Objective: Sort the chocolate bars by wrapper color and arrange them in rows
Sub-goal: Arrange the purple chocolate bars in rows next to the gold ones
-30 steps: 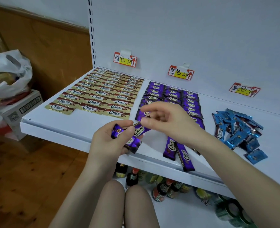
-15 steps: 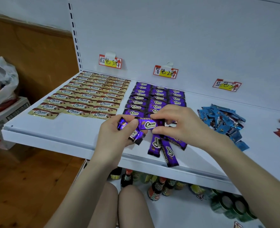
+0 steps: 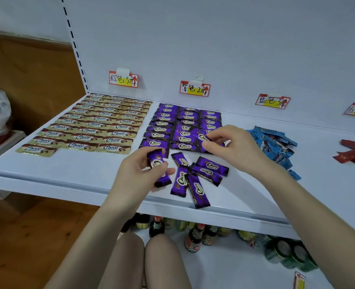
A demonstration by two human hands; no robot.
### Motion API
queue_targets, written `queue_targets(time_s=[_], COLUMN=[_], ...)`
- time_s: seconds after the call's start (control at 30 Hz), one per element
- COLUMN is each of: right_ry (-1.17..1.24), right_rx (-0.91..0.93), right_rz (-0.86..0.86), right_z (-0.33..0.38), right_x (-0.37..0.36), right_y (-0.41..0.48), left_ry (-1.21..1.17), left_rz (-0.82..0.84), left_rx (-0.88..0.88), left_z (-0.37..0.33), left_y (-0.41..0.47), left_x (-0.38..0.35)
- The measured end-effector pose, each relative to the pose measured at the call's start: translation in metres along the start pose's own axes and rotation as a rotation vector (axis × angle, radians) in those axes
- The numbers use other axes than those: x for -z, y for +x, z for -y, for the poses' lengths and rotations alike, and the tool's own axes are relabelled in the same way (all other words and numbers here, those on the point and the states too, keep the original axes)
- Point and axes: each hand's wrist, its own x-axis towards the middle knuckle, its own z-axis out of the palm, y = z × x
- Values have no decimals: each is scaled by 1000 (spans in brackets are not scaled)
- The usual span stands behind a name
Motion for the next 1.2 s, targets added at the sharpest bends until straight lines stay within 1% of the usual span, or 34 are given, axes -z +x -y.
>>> queue_targets(time_s=[0.07,0.17,0.2,0.27,0.33,0.4,0.53,0.7,0.9,1.0,1.2], right_ry=[18,38,44,54,61,66,73,62,66,73,62], right_rx=[-12,-38,-50,-66,-73,-69,-78,-104,-116,-105,-91], right_rz=[-4,-26,-35,-52,-62,-70,-69,-65,-61,-58,-41], right_z=[-3,-7,-8,-11,-13,-16,-20,-26,-29,-28,-25], right_x=[1,5,6,9,12,15,18,19,19,16,12], right_y=[-1,-4,-5,-5,-6,-7,-8,-9,-11,-13,-14], left_ry=[143,591,713,896,1002,1082,1102,1262,1269,1266,1147], left_rz=[-11,-61,-36,73,174,279,455,543,530,545,513], left_rx=[-110,-379,-453,-555,-589,-582,-516,-541,-672,-707,-768], left_z=[1,8,10,17,21,24,22,28,32,33,34], left_y=[4,14,16,21,25,32,35,34,34,35,29], left_x=[-5,-19,-26,-38,-48,-51,-54,-51,-48,-47,-42])
